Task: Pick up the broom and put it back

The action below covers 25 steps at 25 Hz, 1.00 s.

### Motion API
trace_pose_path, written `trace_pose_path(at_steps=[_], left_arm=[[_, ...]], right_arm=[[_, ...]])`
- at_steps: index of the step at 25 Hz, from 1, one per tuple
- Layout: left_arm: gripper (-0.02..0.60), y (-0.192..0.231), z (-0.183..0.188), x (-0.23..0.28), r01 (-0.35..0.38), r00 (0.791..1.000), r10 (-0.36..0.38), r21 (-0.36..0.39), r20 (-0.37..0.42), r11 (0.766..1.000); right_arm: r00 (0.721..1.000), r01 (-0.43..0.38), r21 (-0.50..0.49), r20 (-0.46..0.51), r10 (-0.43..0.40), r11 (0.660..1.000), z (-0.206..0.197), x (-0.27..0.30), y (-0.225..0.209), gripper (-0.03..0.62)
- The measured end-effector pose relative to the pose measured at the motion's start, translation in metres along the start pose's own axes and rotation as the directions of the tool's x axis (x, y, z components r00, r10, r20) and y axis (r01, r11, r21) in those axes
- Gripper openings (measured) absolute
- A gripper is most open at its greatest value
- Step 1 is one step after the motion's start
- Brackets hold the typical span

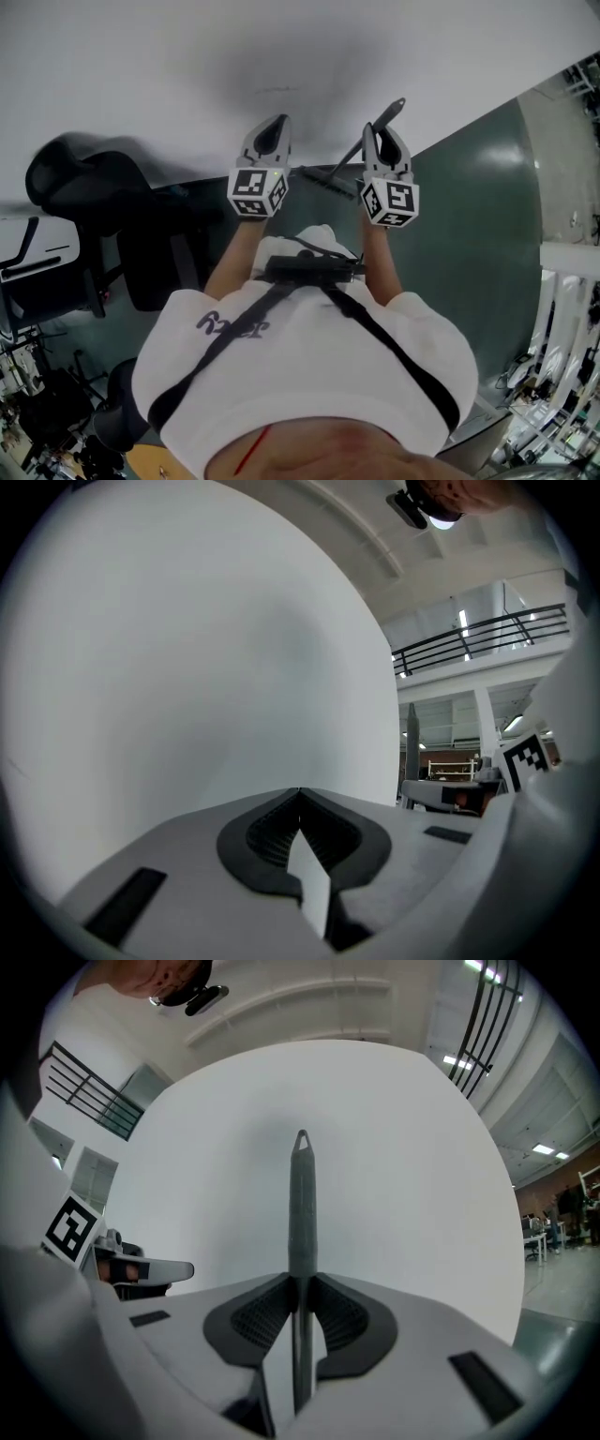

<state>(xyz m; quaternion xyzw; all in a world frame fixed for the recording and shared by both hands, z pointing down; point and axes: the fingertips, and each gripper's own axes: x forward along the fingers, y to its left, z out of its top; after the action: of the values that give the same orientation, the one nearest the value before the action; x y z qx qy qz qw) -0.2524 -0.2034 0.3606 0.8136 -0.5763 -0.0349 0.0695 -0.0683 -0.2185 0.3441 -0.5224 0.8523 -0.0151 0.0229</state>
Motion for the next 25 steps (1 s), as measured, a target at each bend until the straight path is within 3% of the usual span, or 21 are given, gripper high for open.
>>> trace_pose_path(at_steps=[11, 18, 25], left_arm=[[0.011, -0.002, -0.005, 0.011, -0.016, 1.0, 0.015, 0.053, 0.01, 0.998], [0.011, -0.035, -0.019, 0.03, 0.12, 0.993, -0.12, 0.014, -0.012, 0.993], [0.011, -0.108, -0.033, 0.058, 0.278, 0.958, -0.277, 0.001, -0.067, 0.961]], right_arm=[[0.999, 0.033, -0.006, 0.036, -0.033, 0.999, -0.001, 0.001, -0.006, 0.089], [0.996, 0.082, -0.002, 0.024, -0.082, 0.997, -0.009, -0.02, -0.028, 0.089], [0.988, 0.154, -0.017, -0.018, -0.154, 0.988, -0.01, -0.064, -0.08, 0.089]])
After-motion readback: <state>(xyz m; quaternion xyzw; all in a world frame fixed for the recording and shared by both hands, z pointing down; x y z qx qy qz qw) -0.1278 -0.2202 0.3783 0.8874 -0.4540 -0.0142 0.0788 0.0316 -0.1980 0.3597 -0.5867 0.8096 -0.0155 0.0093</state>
